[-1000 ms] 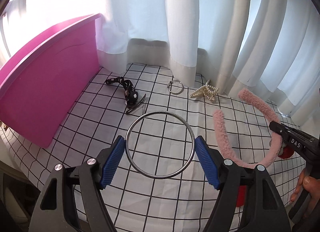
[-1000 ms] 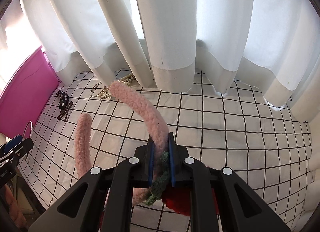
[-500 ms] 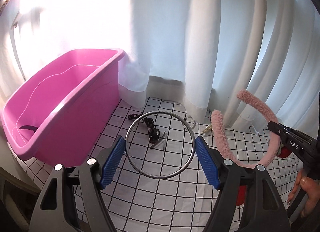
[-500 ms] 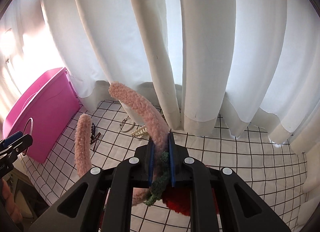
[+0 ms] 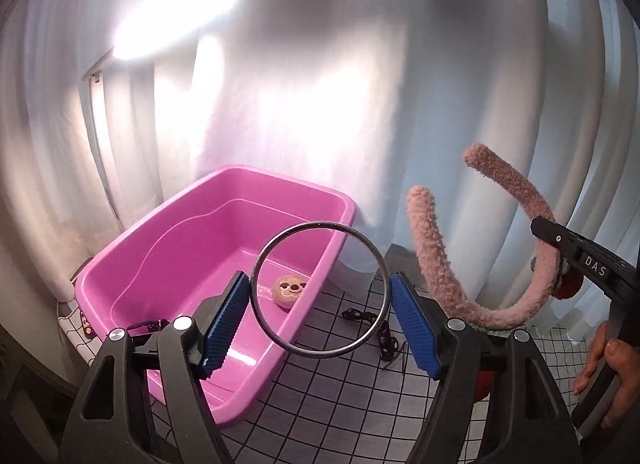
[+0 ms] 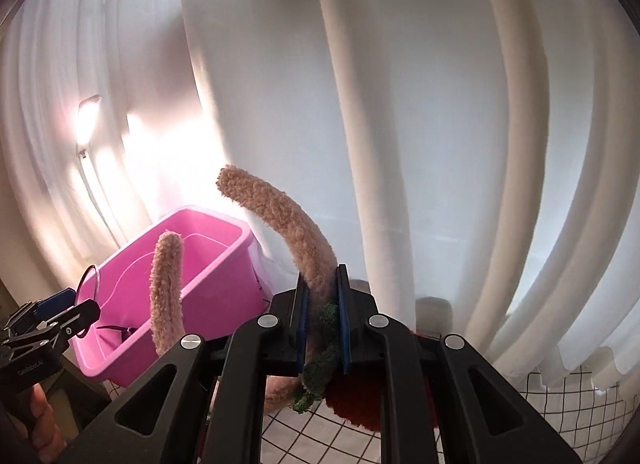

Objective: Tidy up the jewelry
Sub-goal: 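Lift the silver hoop and pink headband and carry both over the pink tub, then open both tools to drop the hoop and headband into the tub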

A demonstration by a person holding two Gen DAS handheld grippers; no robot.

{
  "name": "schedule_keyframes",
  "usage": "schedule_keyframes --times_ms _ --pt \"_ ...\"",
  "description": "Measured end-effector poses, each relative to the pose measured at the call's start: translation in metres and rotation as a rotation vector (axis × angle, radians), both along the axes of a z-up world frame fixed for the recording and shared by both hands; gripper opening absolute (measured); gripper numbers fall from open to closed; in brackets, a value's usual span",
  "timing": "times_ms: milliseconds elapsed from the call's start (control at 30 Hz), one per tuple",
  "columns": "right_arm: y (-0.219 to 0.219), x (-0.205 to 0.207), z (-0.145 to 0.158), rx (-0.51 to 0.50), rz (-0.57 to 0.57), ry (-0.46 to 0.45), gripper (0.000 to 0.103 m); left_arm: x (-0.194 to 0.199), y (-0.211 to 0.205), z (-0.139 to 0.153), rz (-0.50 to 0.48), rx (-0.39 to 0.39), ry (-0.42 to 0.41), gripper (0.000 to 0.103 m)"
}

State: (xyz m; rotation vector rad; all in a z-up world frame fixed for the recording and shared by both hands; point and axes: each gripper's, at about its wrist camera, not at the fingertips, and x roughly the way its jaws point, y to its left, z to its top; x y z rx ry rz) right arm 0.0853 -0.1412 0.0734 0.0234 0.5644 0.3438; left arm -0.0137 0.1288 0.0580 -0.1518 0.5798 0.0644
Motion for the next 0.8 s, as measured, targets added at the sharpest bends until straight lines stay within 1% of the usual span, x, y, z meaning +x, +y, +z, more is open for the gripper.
schedule_keyframes --times_ms 167,233,333,433,567,800 --pt "0.062 0.025 0.026 0.019 0.081 -0.048 0.012 0.008 0.052 0.014 0.065 0.014 -0.028 0.070" --pt "0.087 0.036 0.030 0.022 0.107 -0.052 0.012 0.011 0.069 0.016 0.085 0.017 -0.031 0.070" --pt "0.124 0.052 0.029 0.018 0.142 -0.034 0.012 0.015 0.093 0.012 0.107 0.027 -0.029 0.070" --pt "0.160 0.068 0.019 -0.003 0.173 -0.007 0.012 0.020 0.113 -0.001 0.127 0.029 -0.008 0.070" --pt "0.200 0.084 0.003 -0.044 0.205 0.037 0.012 0.030 0.135 -0.022 0.150 0.000 0.044 0.070" --pt "0.249 0.112 -0.044 -0.144 0.216 0.159 0.012 0.051 0.153 -0.062 0.168 -0.035 0.152 0.070"
